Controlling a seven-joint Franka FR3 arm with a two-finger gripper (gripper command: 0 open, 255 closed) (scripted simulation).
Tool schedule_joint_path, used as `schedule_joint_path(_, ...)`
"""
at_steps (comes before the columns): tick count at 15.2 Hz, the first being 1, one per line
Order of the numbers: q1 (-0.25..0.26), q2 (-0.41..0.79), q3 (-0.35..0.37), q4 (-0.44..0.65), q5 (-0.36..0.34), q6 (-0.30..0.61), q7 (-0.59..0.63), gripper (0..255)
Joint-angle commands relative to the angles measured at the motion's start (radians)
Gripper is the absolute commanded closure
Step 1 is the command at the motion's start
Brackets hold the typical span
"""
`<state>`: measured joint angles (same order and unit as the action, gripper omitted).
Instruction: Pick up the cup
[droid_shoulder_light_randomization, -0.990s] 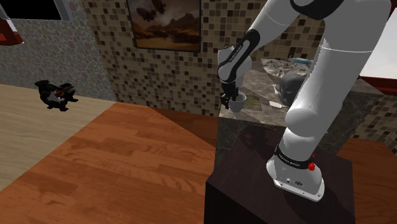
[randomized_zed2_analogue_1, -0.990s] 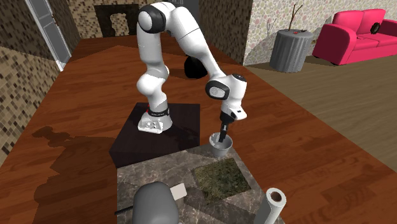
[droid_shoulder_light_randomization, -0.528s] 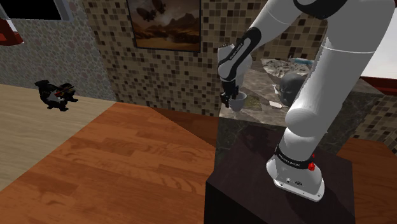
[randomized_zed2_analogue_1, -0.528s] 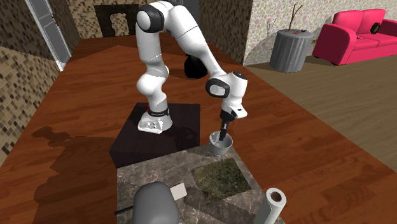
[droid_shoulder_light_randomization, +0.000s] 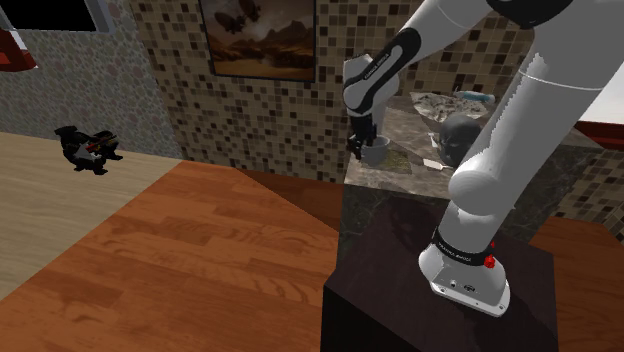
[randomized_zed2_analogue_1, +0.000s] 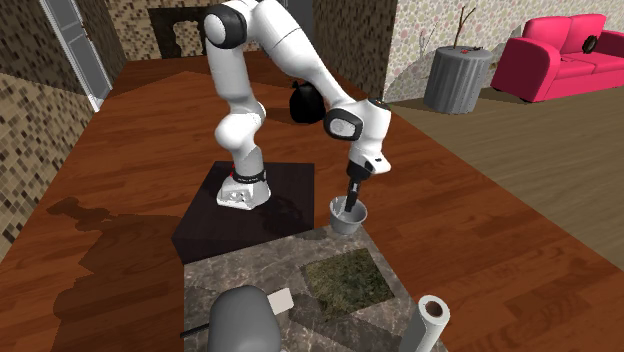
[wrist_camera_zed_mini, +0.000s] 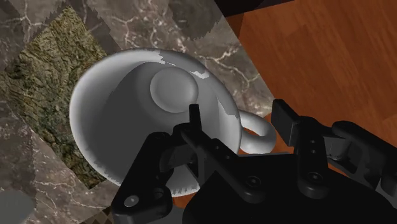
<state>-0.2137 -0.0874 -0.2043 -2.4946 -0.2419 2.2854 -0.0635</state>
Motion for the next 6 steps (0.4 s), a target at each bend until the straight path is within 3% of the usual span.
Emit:
schedule_joint_path(1, 0.0, -0.017, 0.0, 0.011, 0.001, -0.028, -0.005, 255)
schedule_joint_path(6, 0.001, -0.048, 0.002, 0.027, 0.003, -0.074, -0.011, 255)
